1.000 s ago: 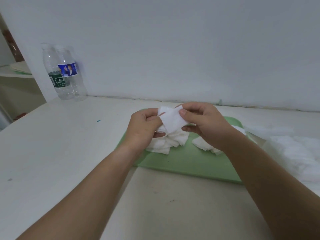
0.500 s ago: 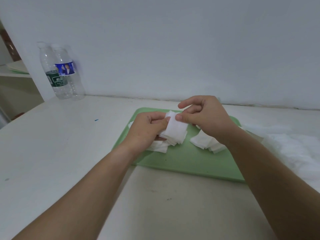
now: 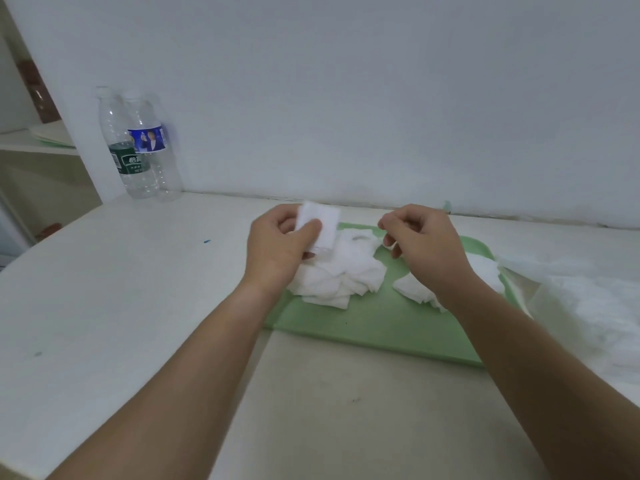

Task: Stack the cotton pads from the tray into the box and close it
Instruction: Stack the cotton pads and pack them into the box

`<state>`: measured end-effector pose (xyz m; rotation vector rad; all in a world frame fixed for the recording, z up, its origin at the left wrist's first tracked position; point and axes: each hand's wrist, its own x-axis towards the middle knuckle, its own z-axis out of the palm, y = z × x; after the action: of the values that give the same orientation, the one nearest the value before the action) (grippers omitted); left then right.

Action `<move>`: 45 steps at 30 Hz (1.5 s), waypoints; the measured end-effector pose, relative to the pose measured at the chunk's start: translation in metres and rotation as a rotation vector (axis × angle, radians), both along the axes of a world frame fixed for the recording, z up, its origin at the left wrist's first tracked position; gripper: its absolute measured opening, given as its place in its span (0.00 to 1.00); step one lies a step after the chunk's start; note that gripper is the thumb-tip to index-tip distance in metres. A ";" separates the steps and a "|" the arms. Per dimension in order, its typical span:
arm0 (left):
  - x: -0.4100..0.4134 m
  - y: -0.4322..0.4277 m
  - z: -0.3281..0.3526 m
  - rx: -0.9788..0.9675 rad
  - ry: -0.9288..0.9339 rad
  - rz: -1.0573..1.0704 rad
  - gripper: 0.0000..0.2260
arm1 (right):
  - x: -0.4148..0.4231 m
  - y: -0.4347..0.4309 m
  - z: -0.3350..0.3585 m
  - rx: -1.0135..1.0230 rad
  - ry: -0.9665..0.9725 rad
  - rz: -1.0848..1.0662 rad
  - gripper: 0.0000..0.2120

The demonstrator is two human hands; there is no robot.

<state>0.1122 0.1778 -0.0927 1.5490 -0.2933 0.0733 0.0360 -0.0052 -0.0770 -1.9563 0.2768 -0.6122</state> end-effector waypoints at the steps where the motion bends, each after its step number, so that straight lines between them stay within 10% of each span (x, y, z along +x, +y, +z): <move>1: 0.007 0.005 -0.001 -0.041 0.016 0.079 0.05 | 0.000 0.000 0.001 0.002 0.017 -0.013 0.07; 18: 0.037 0.023 -0.010 -0.206 0.172 0.331 0.06 | 0.083 0.042 0.008 -0.808 0.390 0.437 0.17; 27: 0.034 0.020 -0.009 -0.183 0.126 0.290 0.05 | 0.088 0.047 -0.003 -0.889 0.397 0.417 0.17; 34: 0.033 0.019 -0.011 -0.162 0.107 0.277 0.05 | 0.084 0.036 -0.008 -0.712 0.152 0.303 0.04; 45: 0.015 0.008 -0.008 -0.069 0.042 0.109 0.04 | 0.012 -0.007 -0.007 0.176 0.106 0.070 0.09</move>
<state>0.1268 0.1859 -0.1011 1.4957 -0.1713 0.1344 0.0479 -0.0126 -0.0838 -1.8225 0.3162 -0.4256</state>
